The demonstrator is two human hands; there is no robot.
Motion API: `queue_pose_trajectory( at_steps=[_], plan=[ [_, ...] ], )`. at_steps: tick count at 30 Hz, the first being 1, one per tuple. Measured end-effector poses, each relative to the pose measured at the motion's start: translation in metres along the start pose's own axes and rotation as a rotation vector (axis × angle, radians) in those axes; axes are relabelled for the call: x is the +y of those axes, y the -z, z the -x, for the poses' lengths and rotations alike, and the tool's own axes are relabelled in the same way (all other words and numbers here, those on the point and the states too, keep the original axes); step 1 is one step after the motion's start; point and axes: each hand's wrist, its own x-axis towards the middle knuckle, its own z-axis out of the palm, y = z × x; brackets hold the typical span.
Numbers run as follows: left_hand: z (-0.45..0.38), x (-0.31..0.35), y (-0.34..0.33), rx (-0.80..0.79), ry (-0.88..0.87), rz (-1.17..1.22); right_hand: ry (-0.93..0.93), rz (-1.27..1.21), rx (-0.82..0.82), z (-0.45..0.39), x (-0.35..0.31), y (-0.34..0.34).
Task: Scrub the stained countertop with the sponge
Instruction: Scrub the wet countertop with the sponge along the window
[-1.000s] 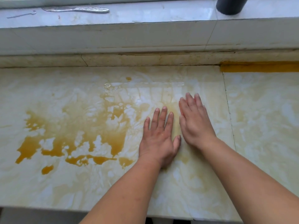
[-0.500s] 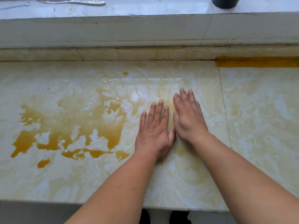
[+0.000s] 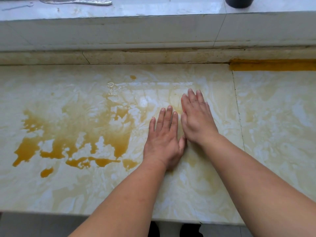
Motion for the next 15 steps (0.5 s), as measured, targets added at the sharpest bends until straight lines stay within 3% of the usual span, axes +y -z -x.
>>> queue_pose_trajectory(
  at_steps=[8, 15],
  plan=[
    [0.0, 0.001, 0.001, -0.016, 0.017, 0.016, 0.056, -0.021, -0.023, 0.079, 0.016, -0.011],
    [0.001, 0.0, 0.001, -0.017, 0.017, -0.001, 0.04, 0.012, -0.03, -0.003, 0.009, 0.008]
  ],
)
